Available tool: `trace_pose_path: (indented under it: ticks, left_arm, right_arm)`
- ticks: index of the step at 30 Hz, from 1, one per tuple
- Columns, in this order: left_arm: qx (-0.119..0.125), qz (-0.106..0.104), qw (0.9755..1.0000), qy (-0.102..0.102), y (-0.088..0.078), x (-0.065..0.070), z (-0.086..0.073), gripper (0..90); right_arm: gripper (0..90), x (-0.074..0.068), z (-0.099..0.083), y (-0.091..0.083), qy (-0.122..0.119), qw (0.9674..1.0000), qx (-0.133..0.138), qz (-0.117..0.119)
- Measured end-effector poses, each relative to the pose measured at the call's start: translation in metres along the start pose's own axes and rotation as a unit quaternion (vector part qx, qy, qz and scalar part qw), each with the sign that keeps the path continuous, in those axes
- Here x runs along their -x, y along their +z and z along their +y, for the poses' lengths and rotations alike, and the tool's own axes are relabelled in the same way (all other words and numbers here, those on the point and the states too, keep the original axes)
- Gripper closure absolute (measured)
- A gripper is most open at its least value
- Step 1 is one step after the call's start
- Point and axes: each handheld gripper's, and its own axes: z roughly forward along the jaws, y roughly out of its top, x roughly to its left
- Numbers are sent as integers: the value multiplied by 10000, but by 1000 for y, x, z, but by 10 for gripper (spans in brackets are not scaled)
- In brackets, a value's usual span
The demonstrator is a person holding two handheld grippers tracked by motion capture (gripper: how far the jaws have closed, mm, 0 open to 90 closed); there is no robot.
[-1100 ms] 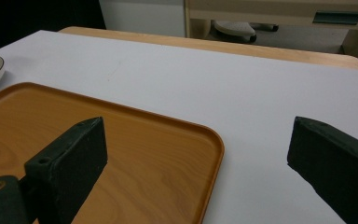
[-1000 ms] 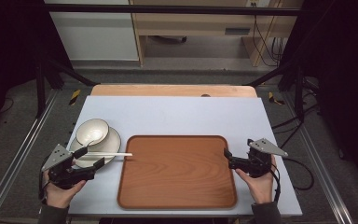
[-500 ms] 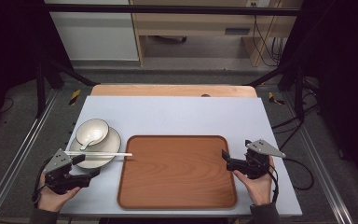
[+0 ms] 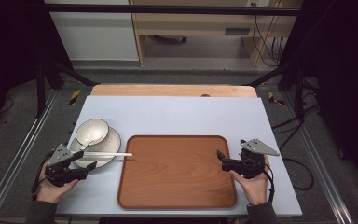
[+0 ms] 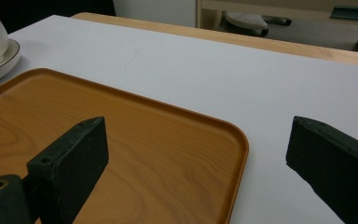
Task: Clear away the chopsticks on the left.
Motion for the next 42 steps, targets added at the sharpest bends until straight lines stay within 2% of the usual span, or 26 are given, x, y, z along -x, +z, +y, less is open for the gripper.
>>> trace_pose_path:
  ticks: [12, 20, 25, 31, 42]
  left_arm:
    - [-127, 80, 9997, 217, 16, -6, 0, 339]
    - [-90, 108, 9997, 182, 14, -8, -1, 403]
    - [-69, 127, 9997, 190, 16, -11, -1, 403]
    - [-189, 127, 9994, 268, 19, -10, -2, 400]
    - [-262, 155, 9993, 220, 16, -10, -4, 506]
  right_arm:
    - [62, -1, -1, 1, 26, 10000, -31, 15]
    - [65, 0, -1, 1, 3, 10000, -39, 4]
    - [66, -1, -1, 2, 13, 10000, -36, 13]
    - [68, -1, -1, 2, -12, 10000, -54, 26]
    - [71, -1, -1, 3, -7, 10000, -59, 24]
